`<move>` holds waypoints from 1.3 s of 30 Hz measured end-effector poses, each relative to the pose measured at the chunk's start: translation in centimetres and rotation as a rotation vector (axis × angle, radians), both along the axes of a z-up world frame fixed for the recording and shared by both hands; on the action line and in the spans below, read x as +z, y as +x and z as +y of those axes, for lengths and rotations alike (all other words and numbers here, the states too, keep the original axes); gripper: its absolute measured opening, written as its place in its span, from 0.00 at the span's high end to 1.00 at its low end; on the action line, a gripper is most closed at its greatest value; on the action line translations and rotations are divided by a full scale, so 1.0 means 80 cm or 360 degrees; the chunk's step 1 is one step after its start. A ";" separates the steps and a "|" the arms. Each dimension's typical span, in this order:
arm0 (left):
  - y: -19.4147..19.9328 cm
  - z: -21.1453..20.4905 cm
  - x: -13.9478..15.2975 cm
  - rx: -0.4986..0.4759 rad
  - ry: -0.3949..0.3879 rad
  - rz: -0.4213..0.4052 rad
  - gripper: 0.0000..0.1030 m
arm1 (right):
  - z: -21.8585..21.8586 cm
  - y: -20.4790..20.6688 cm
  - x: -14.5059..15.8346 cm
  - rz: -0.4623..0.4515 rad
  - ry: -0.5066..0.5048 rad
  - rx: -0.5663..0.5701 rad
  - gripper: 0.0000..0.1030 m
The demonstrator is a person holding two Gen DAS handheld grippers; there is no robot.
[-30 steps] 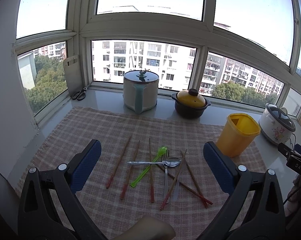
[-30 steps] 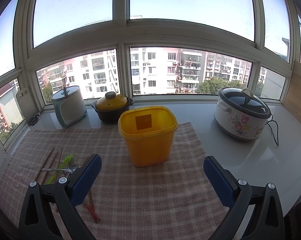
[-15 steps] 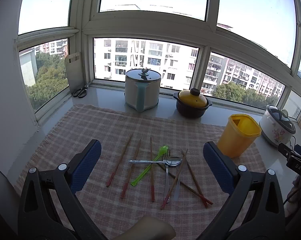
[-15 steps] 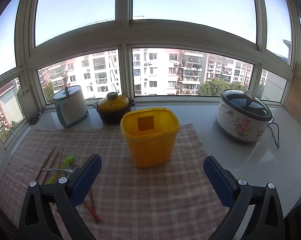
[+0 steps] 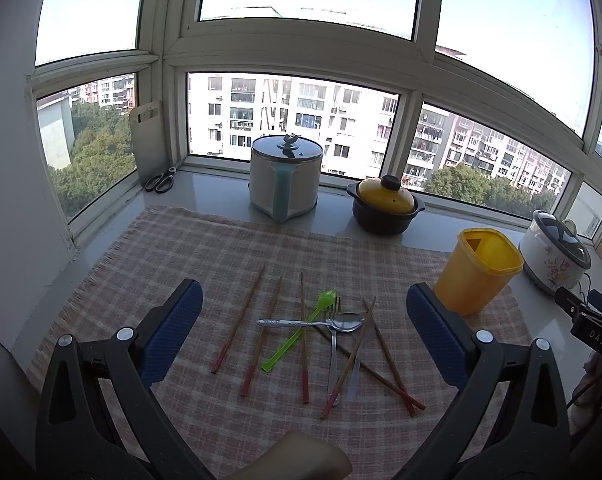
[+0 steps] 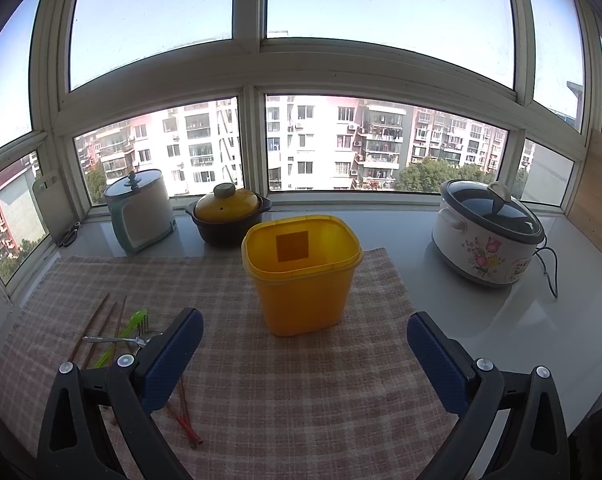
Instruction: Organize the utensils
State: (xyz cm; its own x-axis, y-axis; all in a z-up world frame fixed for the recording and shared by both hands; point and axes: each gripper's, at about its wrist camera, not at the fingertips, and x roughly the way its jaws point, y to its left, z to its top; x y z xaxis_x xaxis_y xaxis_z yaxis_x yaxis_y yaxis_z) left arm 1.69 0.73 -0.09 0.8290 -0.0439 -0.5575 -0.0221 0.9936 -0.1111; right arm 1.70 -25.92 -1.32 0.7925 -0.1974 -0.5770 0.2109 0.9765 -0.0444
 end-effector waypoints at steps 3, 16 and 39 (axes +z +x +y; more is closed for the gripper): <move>0.001 0.001 -0.001 0.0001 -0.0004 0.0004 0.00 | 0.000 0.002 0.000 0.0002 -0.0002 0.0003 0.00; 0.001 0.005 -0.006 0.0003 -0.0009 0.0012 0.00 | 0.000 0.008 -0.002 0.0022 -0.0009 0.0000 0.00; 0.017 0.036 -0.023 0.0001 0.0011 0.0184 0.00 | 0.031 0.028 -0.023 0.0119 -0.0012 -0.0014 0.00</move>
State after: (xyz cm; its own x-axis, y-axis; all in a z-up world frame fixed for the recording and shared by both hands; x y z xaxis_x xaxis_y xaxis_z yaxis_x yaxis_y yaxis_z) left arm 3.08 3.62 -1.90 0.7593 -0.0392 -0.6496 -0.0348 0.9943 -0.1007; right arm 3.98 -23.45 -3.20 0.7453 -0.2088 -0.6332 0.2153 0.9742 -0.0678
